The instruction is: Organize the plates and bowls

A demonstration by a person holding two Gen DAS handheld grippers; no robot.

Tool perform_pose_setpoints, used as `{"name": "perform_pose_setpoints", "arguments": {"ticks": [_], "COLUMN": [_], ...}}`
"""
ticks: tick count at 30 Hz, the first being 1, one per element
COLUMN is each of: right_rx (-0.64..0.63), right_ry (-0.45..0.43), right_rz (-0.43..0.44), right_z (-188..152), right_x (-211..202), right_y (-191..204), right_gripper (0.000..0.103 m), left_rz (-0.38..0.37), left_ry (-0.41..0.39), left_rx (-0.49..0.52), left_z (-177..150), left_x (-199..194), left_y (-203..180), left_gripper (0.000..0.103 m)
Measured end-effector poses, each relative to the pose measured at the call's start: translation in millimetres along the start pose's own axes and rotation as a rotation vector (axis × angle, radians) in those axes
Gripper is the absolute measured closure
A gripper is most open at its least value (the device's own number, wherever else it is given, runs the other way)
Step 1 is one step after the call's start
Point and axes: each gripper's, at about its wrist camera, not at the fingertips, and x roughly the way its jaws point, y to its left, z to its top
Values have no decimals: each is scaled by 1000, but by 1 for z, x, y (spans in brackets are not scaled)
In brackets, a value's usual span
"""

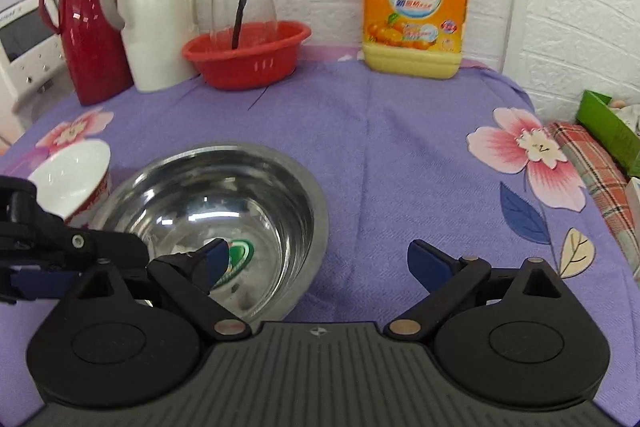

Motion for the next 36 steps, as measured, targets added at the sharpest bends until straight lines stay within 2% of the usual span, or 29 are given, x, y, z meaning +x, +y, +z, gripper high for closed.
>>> {"name": "perform_pose_setpoints", "arguments": {"ticks": [7, 10, 12, 21, 23, 25, 26, 27, 29, 30, 31, 33, 36], "right_rx": [-23, -33, -39, -46, -38, -39, -43, -43, -33, -51, -75, -84, -143], "right_ry": [37, -21, -28, 8, -34, -47, -47, -42, -22, -31, -25, -12, -24], "right_rz": [10, 10, 24, 30, 75, 68, 59, 53, 86, 89, 95, 145, 136], "right_z": [-7, -13, -13, -6, -6, -5, -5, -6, -8, -8, -8, -6, -3], "right_x": [15, 15, 14, 15, 7, 4, 5, 6, 9, 8, 6, 2, -8], "right_y": [2, 5, 4, 6, 5, 4, 4, 4, 3, 5, 9, 14, 26], "right_gripper": [0, 0, 0, 0, 0, 0, 0, 0, 0, 8, 33, 42, 41], "left_rz": [57, 76, 83, 85, 64, 57, 55, 58, 62, 61, 48, 32, 35], "left_ry": [-38, -49, -57, -70, -70, -62, -64, -64, -58, -54, -43, -26, -33], "left_rx": [26, 38, 42, 32, 16, 14, 16, 31, 62, 66, 63, 65, 112], "left_z": [-5, -7, -8, -9, -9, -8, -7, -7, -8, -9, -8, -9, -14], "left_x": [8, 9, 10, 12, 10, 10, 10, 10, 10, 10, 9, 6, -8], "left_y": [-5, -8, -9, -11, -8, -7, -6, -7, -8, -7, -7, -7, -9], "left_gripper": [40, 40, 39, 40, 41, 43, 48, 59, 73, 81, 84, 86, 86]}}
